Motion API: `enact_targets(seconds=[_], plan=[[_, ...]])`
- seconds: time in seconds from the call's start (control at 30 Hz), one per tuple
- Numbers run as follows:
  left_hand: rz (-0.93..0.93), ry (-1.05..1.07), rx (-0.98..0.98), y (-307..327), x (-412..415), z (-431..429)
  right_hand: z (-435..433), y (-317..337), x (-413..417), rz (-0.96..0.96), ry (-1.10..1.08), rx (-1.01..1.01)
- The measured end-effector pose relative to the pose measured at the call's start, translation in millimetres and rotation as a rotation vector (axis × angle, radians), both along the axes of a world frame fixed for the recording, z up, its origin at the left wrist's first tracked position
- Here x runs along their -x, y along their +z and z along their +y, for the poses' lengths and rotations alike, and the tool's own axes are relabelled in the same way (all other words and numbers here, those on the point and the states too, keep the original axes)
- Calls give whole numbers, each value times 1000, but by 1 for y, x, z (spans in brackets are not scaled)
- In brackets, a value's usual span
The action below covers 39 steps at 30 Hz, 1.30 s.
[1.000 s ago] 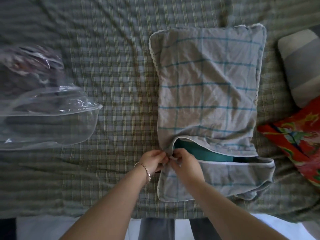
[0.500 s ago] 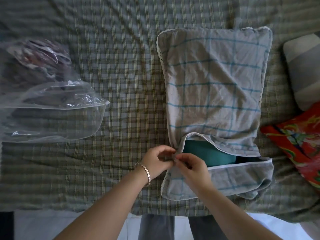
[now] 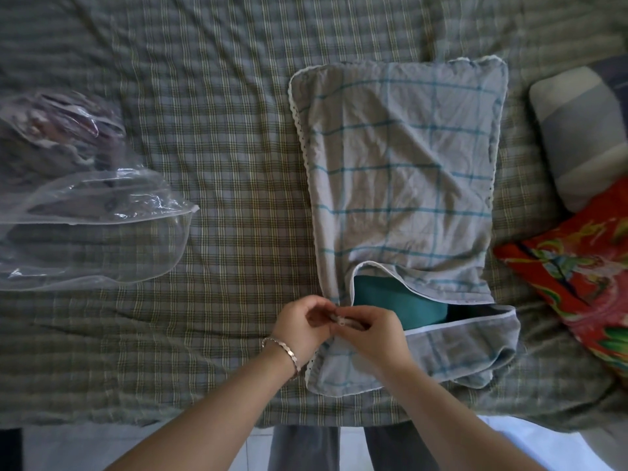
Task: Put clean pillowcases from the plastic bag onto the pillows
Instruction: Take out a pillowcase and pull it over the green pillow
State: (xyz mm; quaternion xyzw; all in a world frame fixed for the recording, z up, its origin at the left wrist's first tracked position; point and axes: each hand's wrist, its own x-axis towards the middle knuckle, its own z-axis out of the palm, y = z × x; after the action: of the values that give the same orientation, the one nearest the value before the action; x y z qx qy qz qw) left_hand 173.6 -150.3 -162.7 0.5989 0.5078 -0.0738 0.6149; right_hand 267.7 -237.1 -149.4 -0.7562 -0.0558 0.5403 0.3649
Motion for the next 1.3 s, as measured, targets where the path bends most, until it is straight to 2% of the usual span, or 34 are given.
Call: enact_targets(seconds=[0.17, 0.3, 0.47, 0.57, 0.63, 0.7, 0.73, 0.8, 0.83, 0.87, 0.97, 1.03, 1.1, 1.17, 1.23, 1.3], plan=[[15, -192, -174, 1, -4, -2, -5, 4, -4, -1, -92, 0], [-6, -255, -292, 4, -13, -12, -10, 6, -5, -240, -3, 52], [86, -319, -451, 4, -17, -19, -11, 10, -8, -361, 10, 36], [28, -510, -661, 12, -18, -8, -9, 11, -10, -367, -63, 69], [25, -493, -763, 9, -6, 6, -16, 6, -22, -337, -225, 184], [166, -412, -741, 7, 16, 19, -32, 2, -44, -277, -452, 293], [312, -379, -691, 7, 28, 24, -42, 1, -55, -261, -506, 315], [560, -387, -673, 6, 38, 25, -57, 4, -69, -266, -476, 294], [562, -428, -713, 6, 36, 21, -59, 9, -72, -283, -434, 259], [471, -485, -737, 7, 27, 13, -61, 14, -73, -304, -393, 218], [46, -774, -824, 5, -23, -30, -65, 28, -71, -341, -268, 88], [-55, -885, -766, 6, -58, -55, -71, 36, -72, -384, -185, 25], [-140, -863, -704, 8, -82, -68, -81, 41, -81, -391, -165, 7], [-251, -841, -710, 11, -93, -70, -91, 39, -102, -329, -276, 69], [-370, -854, -783, 14, -91, -60, -106, 29, -130, -292, -379, 218], [-415, -840, -840, 10, -84, -44, -123, 14, -153, -283, -362, 354]])
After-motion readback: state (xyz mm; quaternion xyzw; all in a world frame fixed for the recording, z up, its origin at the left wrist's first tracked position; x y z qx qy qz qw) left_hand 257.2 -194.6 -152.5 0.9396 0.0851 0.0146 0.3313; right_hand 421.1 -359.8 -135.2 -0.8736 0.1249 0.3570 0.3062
